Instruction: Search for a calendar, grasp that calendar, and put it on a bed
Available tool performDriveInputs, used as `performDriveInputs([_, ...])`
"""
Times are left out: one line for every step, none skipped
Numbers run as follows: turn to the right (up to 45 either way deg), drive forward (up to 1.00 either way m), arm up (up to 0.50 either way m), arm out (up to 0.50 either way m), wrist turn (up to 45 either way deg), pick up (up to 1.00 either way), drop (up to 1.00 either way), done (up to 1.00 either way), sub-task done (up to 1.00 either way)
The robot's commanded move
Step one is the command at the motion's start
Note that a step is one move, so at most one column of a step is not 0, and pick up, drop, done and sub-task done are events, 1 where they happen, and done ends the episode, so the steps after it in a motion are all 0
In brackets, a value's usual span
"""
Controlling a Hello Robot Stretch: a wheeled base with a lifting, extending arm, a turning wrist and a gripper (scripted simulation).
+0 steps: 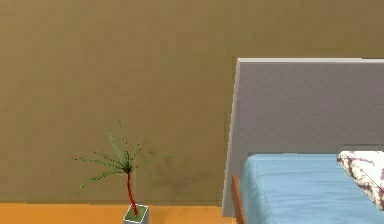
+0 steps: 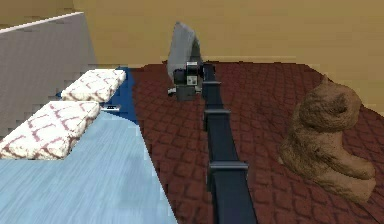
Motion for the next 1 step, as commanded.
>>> performDriveInputs([0.0, 0.00, -0.32, 0.00, 0.0, 0.00, 0.00, 0.00, 0.00])
